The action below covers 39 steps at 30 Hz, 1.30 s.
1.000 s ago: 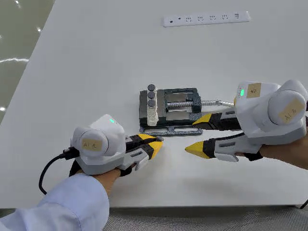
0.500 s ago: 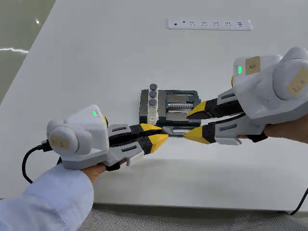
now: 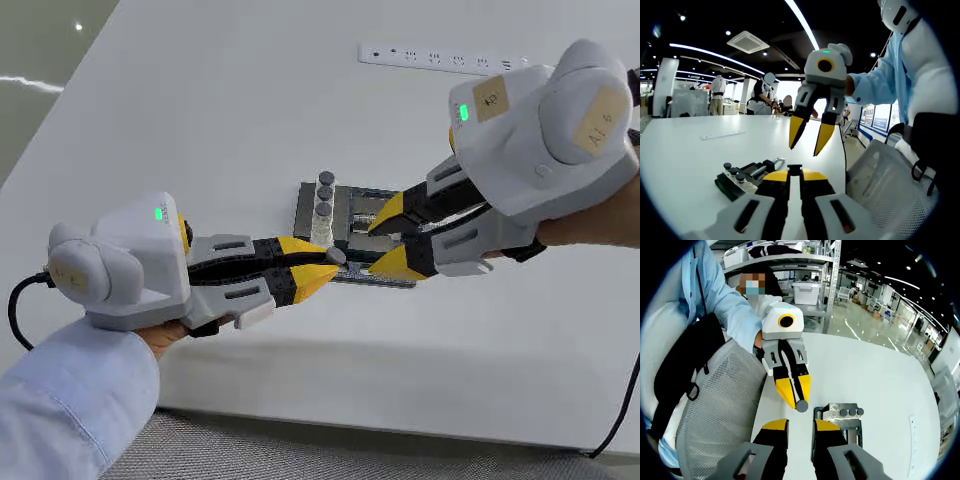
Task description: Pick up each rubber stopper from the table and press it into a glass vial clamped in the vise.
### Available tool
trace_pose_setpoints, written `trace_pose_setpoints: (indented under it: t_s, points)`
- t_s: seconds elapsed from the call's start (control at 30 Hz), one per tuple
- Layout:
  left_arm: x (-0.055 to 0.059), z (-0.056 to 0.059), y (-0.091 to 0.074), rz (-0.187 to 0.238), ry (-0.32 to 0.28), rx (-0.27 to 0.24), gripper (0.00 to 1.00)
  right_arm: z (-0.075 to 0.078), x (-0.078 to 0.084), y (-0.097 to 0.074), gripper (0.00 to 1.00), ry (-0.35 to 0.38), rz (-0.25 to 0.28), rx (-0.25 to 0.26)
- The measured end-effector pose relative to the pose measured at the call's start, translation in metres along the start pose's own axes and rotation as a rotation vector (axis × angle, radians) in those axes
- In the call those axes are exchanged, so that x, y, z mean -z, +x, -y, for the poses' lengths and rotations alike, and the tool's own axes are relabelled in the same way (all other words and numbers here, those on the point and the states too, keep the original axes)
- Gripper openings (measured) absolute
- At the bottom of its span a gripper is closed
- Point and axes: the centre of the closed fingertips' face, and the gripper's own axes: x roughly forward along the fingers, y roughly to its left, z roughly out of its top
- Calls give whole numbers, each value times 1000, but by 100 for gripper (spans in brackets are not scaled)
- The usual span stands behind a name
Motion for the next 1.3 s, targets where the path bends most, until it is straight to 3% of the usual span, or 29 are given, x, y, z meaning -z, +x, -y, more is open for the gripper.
trace_pose_setpoints:
  t_s: [0.2, 0.4, 0.63, 1.3]
  points:
    - [-7, 7, 0, 44, -8, 54, 1, -1, -8, 3, 16, -75, -30, -54]
    - [-7, 13, 1, 45, -10, 95, 1, -7, -10, 5, 13, -145, -63, -130]
    - [-8, 16, 1, 58, -24, 117, 1, -12, -10, 6, 12, -183, -83, -179]
    - [-9, 19, 1, 66, -37, 142, 1, -13, -10, 9, 9, -212, -92, -226]
